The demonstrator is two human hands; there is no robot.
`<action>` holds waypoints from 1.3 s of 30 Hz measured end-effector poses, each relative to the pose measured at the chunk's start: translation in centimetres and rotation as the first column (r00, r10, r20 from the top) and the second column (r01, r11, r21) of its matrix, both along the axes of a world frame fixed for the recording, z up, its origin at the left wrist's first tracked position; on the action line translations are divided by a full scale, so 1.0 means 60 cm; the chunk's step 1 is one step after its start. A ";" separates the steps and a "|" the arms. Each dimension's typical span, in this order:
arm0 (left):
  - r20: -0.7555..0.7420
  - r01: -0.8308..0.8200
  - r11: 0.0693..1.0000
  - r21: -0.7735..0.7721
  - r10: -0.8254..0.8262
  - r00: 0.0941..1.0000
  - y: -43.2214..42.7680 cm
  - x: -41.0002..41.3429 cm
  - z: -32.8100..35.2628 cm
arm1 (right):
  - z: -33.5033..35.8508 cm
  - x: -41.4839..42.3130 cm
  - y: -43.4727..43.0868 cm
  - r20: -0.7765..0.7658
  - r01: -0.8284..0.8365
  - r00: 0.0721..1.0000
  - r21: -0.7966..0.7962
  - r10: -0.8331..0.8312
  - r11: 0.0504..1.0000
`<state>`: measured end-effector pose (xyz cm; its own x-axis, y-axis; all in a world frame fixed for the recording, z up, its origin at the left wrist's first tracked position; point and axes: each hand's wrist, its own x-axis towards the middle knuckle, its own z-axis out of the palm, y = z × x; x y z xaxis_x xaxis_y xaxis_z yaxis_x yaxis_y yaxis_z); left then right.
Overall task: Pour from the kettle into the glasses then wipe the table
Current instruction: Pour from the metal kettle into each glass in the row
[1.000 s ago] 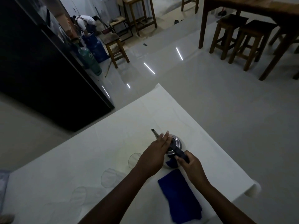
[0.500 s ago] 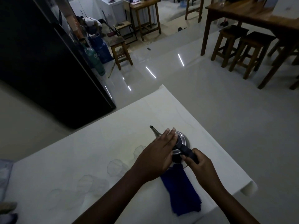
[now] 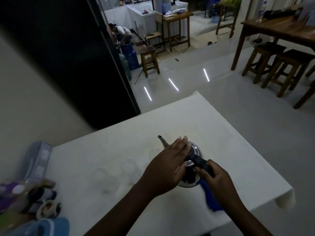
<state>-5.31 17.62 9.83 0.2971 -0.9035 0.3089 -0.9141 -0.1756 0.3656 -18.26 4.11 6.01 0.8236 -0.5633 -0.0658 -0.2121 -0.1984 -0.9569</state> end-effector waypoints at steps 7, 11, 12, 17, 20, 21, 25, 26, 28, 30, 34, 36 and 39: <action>-0.006 -0.071 0.997 0.011 0.071 0.997 0.151 0.013 -0.010 | 0.001 0.018 0.142 -0.035 -0.093 0.995 0.018 0.094 0.995; -0.010 -0.099 0.995 0.007 0.099 0.995 0.226 0.022 -0.022 | -0.010 0.035 0.212 -0.031 -0.109 0.994 -0.002 0.109 0.994; -0.011 -0.107 0.994 0.006 0.107 0.994 0.244 0.024 -0.026 | -0.013 0.039 0.229 -0.035 -0.112 0.993 -0.008 0.112 0.994; -0.034 -0.136 0.991 0.014 0.137 0.990 0.317 0.037 -0.044 | -0.025 0.056 0.297 -0.057 -0.122 0.991 -0.036 0.120 0.992; -0.046 -0.146 0.989 0.011 0.147 0.988 0.347 0.045 -0.053 | -0.030 0.064 0.326 -0.073 -0.131 0.989 -0.065 0.126 0.989; -0.052 -0.152 0.988 0.012 0.152 0.987 0.355 0.047 -0.057 | -0.031 0.067 0.335 -0.083 -0.135 0.988 -0.072 0.129 0.988; -0.087 -0.168 0.986 0.010 0.168 0.982 0.379 0.057 -0.072 | -0.032 0.079 0.358 -0.108 -0.148 0.985 -0.094 0.137 0.985; -0.093 -0.169 0.986 0.008 0.169 0.981 0.382 0.060 -0.077 | -0.032 0.082 0.362 -0.108 -0.147 0.985 -0.099 0.136 0.984; -0.109 -0.176 0.984 0.007 0.175 0.978 0.387 0.067 -0.084 | -0.030 0.088 0.369 -0.118 -0.151 0.983 -0.111 0.138 0.982; -0.131 -0.182 0.983 0.004 0.181 0.975 0.391 0.075 -0.090 | -0.030 0.095 0.374 -0.130 -0.155 0.982 -0.127 0.139 0.980; -0.152 -0.190 0.982 0.001 0.188 0.970 0.397 0.088 -0.100 | -0.032 0.111 0.378 -0.162 -0.158 0.978 -0.182 0.128 0.971; -0.155 -0.198 0.980 -0.002 0.195 0.969 0.399 0.093 -0.105 | -0.034 0.118 0.378 -0.182 -0.164 0.975 -0.204 0.127 0.965; -0.168 -0.213 0.977 -0.010 0.208 0.963 0.402 0.099 -0.110 | -0.035 0.126 0.378 -0.212 -0.190 0.967 -0.230 0.141 0.955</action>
<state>0.65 41.75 3.22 0.5289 -0.8069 0.2632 -0.7839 -0.3455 0.5159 -10.67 26.78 3.90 0.8923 -0.4384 -0.1079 -0.3301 -0.4704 -0.8184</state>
